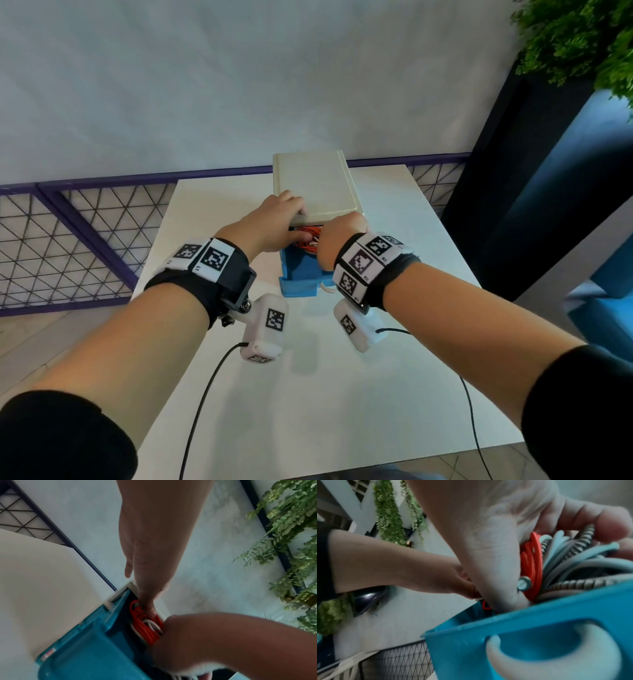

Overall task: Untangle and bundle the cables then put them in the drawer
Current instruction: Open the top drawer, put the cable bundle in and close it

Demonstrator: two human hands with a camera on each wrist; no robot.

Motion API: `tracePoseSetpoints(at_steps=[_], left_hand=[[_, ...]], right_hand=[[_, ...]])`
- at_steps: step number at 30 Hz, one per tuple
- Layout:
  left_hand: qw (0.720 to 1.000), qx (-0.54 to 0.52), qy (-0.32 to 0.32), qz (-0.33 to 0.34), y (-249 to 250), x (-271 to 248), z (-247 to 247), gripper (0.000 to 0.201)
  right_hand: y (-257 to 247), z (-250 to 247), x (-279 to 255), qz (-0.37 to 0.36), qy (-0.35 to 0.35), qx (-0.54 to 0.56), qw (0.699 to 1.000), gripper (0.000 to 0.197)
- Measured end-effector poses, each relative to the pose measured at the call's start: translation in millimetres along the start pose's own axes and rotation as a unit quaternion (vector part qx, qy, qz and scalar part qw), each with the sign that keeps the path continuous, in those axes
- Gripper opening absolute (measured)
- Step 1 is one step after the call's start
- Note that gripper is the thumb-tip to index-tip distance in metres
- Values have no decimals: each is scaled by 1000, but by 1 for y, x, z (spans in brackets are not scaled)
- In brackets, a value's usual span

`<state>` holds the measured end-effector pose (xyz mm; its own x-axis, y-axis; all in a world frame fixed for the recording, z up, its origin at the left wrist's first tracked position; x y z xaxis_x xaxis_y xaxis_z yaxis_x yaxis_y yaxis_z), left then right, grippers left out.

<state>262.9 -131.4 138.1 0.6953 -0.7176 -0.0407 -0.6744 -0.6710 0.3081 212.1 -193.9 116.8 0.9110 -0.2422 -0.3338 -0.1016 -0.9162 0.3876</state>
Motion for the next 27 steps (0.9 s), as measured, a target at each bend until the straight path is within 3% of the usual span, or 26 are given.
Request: tracePoseSetpoints(at_steps=[2,4,7,12,15,19,27], left_hand=[[1000,1,31,6,1,1,-2,37],[999,15,47,3,2,1,-2,37],[996,47,72,0,5,1,-3,39],[994,64,86,5,6,5,-2,39],[998,18,62,9,-2,7,-2,41],[996,-32,75,16,-9,8,-8,21],[994,8,111,0,-5,9,-11,20]], right_hand=[[0,1,5,-6,20,84,996,23],[-1,8,8,3,26,175,984,40],[2,22,16,46,22,224,973,75],[14,29,18,88,31,279,956,96],[14,31,15,101,28,278,955,101],[6,31,12,113,33,251,961,104],[2,31,22,124,41,248,960,100]])
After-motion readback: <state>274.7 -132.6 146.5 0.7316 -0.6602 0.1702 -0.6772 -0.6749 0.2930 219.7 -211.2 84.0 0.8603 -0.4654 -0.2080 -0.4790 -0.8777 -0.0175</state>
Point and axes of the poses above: each hand's wrist, its own x-axis towards the middle knuckle, its own z-axis out of the palm, y = z × x, the point moved 10 cm from there along x, towards the middle knuckle
